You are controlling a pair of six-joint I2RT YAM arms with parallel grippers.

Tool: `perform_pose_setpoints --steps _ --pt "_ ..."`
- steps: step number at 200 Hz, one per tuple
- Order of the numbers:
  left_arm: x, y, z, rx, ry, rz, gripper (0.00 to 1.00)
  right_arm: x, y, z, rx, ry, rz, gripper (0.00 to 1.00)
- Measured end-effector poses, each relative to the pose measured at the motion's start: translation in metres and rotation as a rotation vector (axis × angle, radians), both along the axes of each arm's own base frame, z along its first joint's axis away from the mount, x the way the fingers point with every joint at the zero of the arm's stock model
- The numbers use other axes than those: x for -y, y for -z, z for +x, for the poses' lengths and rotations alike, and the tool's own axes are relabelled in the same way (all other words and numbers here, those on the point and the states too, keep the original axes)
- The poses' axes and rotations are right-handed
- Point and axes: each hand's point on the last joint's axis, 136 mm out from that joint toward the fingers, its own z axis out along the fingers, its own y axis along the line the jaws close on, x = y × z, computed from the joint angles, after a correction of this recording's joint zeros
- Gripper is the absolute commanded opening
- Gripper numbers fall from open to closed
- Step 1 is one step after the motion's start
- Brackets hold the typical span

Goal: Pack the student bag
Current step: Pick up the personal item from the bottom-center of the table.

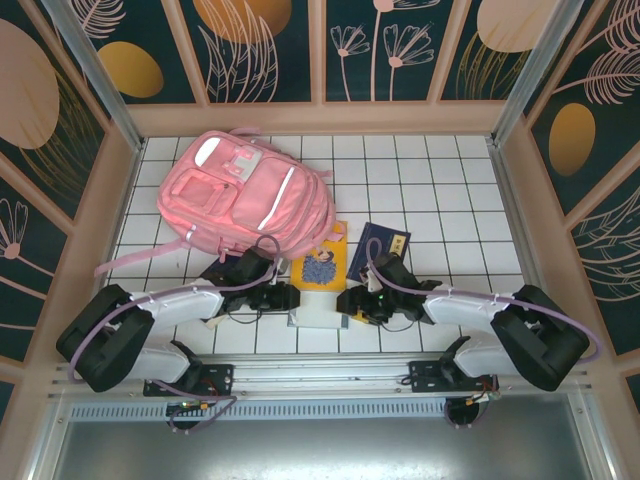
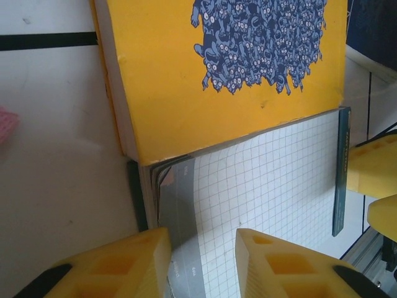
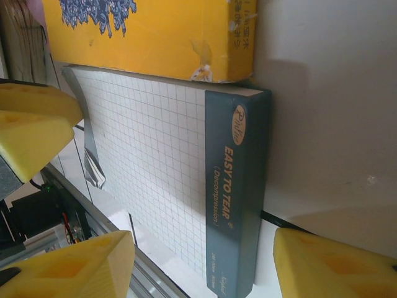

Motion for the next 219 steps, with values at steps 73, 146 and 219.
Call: perform_pose_setpoints --steps 73,146,219 --pt "0.005 0.002 0.002 0.0 0.006 0.001 0.34 -0.01 -0.003 0.003 -0.018 -0.024 0.038 0.62" --pt "0.007 0.001 0.002 0.002 0.011 -0.003 0.34 -0.029 -0.033 0.004 0.07 -0.079 0.16 0.44" --pt "0.003 -0.009 0.0 0.012 -0.001 0.007 0.47 -0.031 -0.028 0.008 0.081 -0.089 0.15 0.0"
